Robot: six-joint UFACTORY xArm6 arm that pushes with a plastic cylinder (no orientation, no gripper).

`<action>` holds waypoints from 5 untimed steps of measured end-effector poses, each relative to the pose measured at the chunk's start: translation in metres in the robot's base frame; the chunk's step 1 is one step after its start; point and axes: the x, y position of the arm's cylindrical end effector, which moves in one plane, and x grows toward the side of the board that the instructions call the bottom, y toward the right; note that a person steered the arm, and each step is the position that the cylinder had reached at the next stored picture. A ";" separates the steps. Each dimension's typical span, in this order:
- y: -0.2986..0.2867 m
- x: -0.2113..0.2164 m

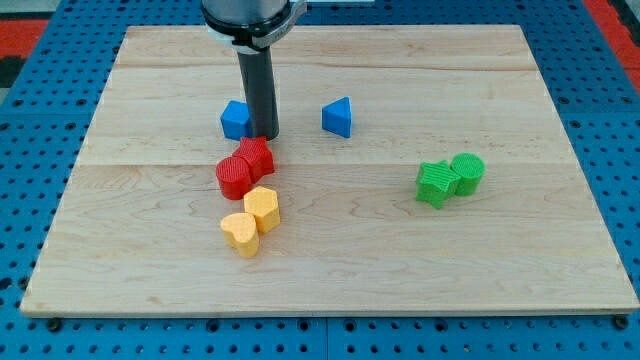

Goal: Push the blue cube to the top left corner of the board

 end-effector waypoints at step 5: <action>-0.052 -0.074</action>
